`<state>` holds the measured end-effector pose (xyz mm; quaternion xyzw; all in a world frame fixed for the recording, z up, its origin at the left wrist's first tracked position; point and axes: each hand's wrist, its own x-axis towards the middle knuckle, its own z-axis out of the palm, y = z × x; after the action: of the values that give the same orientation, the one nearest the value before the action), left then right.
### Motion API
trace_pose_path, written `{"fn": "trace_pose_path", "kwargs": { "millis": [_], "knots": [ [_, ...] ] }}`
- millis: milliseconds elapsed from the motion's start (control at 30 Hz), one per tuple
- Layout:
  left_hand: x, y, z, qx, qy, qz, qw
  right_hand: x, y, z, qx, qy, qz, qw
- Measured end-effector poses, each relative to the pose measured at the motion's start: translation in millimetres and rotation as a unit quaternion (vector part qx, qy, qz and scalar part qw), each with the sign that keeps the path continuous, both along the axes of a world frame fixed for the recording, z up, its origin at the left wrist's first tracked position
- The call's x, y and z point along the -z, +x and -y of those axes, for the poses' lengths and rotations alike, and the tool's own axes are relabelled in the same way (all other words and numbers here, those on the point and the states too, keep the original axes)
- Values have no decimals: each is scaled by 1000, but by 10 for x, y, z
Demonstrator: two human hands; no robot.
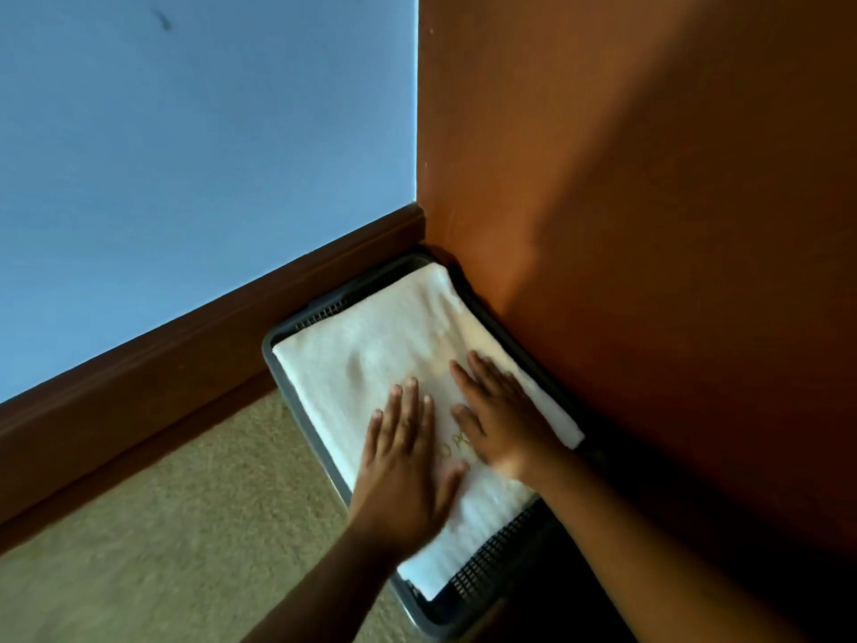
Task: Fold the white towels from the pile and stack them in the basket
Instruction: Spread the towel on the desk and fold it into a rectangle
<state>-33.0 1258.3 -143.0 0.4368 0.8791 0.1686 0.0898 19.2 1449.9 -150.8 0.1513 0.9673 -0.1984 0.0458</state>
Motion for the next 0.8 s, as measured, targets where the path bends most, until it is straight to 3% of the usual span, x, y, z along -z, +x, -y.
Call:
{"fn": "trace_pose_path", "kwargs": {
  "millis": [233,567,667,800],
  "knots": [
    [171,308,221,44,-60,-19,997,269,827,3,35,46,-69,996],
    [26,353,347,63,-115,30,991,59,937,215,197,52,102,974],
    [-44,338,751,97,-93,55,989,-152,1081,527,206,77,63,973],
    [-190,162,1641,58,-51,57,995,-445,1083,1214,178,74,5,981]
  ]
}}
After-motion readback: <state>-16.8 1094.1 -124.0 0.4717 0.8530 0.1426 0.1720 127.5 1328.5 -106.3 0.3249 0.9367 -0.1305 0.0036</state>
